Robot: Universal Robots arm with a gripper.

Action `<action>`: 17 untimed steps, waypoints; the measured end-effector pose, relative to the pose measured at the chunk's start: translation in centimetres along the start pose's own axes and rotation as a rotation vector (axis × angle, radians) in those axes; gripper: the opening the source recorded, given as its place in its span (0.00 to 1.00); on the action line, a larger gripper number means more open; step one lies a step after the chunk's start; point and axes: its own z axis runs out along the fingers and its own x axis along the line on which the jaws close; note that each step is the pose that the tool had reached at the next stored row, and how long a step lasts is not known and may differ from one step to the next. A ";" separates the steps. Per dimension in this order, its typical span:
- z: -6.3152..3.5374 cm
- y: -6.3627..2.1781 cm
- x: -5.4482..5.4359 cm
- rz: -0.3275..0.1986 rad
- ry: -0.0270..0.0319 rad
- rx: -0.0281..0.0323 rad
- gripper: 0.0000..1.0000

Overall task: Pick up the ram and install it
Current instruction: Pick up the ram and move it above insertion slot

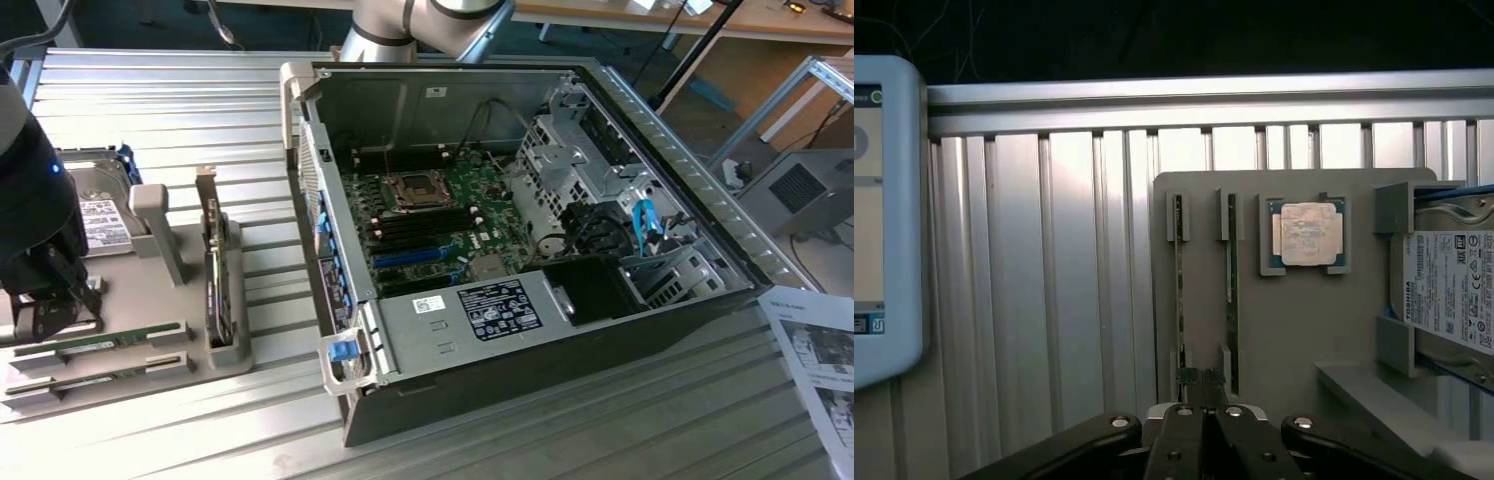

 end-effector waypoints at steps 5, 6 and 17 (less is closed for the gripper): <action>0.31 0.00 0.0 0.000 0.0000 0.0000 0.11; 0.37 0.00 0.0 0.000 0.0000 0.0000 0.11; 1.14 -0.01 0.1 0.000 0.0000 0.0000 0.11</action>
